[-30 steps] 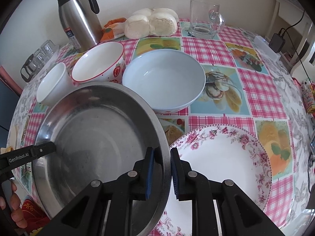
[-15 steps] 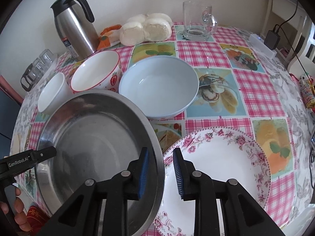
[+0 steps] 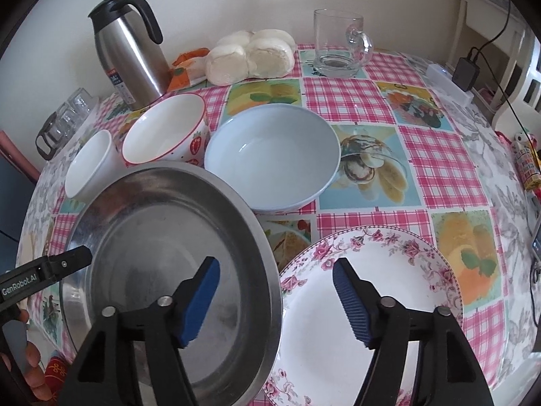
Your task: Organize plates and bowls
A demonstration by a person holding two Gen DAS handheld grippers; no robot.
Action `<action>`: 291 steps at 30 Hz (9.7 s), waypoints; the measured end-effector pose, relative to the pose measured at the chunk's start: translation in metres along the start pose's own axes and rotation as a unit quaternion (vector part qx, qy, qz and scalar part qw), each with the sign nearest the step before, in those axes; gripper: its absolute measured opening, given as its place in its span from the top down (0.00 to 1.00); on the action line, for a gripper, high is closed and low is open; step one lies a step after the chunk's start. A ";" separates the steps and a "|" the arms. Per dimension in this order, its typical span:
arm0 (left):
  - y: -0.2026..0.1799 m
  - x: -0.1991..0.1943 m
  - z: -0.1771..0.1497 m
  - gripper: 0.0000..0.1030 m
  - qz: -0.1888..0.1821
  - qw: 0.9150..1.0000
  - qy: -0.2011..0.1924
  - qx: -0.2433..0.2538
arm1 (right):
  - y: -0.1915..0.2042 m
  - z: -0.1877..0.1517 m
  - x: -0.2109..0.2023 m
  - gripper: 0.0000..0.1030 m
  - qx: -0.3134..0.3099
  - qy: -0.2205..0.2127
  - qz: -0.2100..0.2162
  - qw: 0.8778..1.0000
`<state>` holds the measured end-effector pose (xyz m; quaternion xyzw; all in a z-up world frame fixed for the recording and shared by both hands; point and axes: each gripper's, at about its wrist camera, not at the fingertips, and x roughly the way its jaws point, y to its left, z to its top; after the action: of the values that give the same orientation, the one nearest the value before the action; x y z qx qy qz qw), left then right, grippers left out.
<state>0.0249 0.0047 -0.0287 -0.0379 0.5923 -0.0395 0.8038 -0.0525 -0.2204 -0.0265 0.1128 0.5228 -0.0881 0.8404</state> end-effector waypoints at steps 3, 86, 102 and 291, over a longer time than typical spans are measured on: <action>0.001 0.001 0.000 0.08 0.011 1.000 -0.007 0.004 | -0.002 0.000 -0.001 0.07 0.001 -0.007 0.001 1.000; -0.244 0.016 -0.082 0.61 -0.092 0.949 0.089 0.288 | -0.212 -0.053 -0.004 0.77 0.312 0.021 -0.086 0.946; -0.257 0.050 -0.041 0.76 -0.097 0.960 0.094 0.246 | -0.217 -0.055 -0.002 0.77 0.327 0.018 -0.069 0.942; -0.009 0.013 0.025 0.67 -0.122 0.989 0.067 0.056 | 0.006 -0.002 0.007 0.77 0.103 0.019 0.029 0.994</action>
<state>0.0526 -0.0053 -0.0331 -0.0617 0.6327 -0.1732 0.7523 -0.0495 -0.2147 -0.0335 0.2154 0.5235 -0.1152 0.8162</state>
